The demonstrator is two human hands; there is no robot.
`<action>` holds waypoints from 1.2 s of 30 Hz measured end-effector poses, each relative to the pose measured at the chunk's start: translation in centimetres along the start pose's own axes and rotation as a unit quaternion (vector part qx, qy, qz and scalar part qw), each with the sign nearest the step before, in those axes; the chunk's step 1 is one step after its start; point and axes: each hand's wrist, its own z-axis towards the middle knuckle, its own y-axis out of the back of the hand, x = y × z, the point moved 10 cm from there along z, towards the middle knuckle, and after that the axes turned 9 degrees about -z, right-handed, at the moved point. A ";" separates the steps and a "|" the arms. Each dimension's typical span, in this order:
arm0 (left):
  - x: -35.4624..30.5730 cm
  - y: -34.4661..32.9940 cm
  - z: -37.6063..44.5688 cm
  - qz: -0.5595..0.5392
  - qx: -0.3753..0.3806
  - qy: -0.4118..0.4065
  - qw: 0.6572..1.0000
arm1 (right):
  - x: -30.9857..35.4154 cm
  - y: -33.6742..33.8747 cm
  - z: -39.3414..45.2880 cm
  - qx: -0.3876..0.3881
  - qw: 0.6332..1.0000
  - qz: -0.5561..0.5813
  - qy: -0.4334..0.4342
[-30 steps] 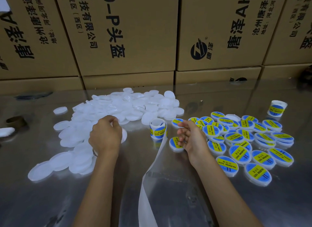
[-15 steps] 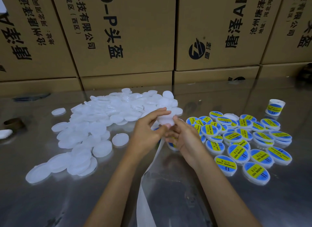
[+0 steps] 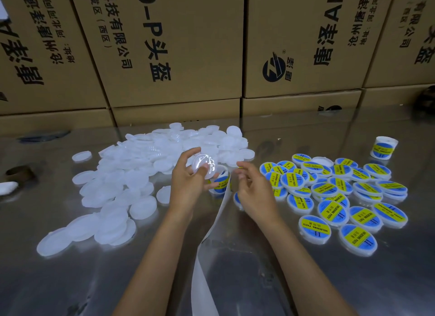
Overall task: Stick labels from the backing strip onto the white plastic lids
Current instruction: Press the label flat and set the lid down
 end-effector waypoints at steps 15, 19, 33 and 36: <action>1.2 1.2 0.3 -0.026 -0.028 0.034 0.999 | -1.5 -2.9 0.9 0.043 0.987 -0.156 0.015; 1.0 1.7 0.7 -0.011 -0.040 0.001 0.999 | -1.7 -2.4 0.8 0.022 0.992 -0.124 0.000; 0.1 -1.1 0.0 0.212 0.035 -0.110 0.970 | -1.8 -1.6 0.4 -0.014 0.996 -0.086 -0.013; 0.3 -0.6 0.3 0.213 0.027 -0.100 0.972 | -1.9 -1.3 0.3 -0.017 0.996 -0.089 -0.025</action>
